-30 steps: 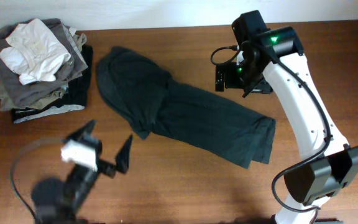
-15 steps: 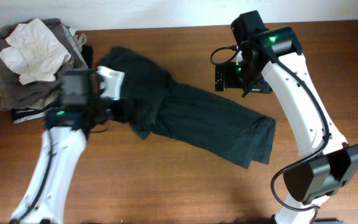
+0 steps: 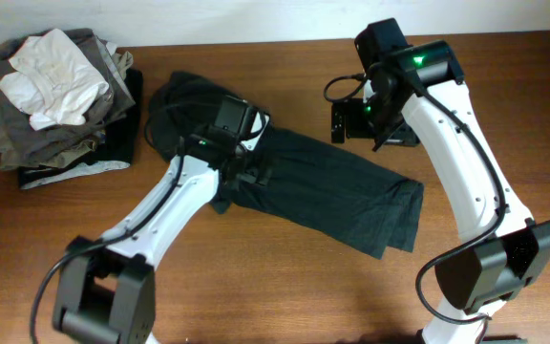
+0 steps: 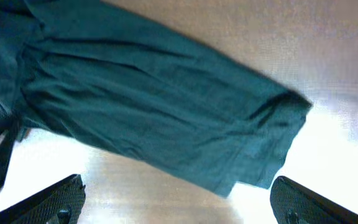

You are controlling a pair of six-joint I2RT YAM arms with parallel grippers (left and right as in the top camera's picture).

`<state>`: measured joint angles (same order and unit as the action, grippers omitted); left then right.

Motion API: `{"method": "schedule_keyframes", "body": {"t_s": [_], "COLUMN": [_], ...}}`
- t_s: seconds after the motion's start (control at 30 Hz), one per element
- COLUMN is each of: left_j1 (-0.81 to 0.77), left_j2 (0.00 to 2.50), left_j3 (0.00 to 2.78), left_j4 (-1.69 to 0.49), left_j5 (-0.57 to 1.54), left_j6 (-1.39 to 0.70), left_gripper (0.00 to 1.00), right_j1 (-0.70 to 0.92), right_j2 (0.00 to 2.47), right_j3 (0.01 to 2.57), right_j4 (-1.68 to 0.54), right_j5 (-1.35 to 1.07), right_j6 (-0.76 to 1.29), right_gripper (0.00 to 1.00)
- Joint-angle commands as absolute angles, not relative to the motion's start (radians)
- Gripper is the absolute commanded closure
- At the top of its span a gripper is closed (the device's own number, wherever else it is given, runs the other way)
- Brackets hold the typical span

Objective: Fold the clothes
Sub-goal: 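Grasp the left end of the shirt with the left gripper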

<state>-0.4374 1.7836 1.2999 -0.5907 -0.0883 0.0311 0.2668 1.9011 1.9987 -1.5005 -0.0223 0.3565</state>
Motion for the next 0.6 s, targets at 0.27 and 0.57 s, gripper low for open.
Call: {"method": "schedule_keyframes", "body": {"t_s": [0.27, 0.57], "left_j1": [-0.44, -0.44], "left_j2": [1.912, 2.006], "left_j3": [1.308, 1.308], "left_j4": [-0.508, -0.514], "left_j5": [-0.207, -0.208], "left_j6": [0.003, 0.004], "left_gripper": [0.09, 0.16], "right_j1": [0.171, 0.17], "right_j2": [1.909, 1.909], "right_j3": [1.997, 1.997], "right_j4": [-1.576, -1.583], "right_j5": [0.013, 0.013], "right_j6": [0.413, 0.409], "right_gripper": [0.01, 0.01]}}
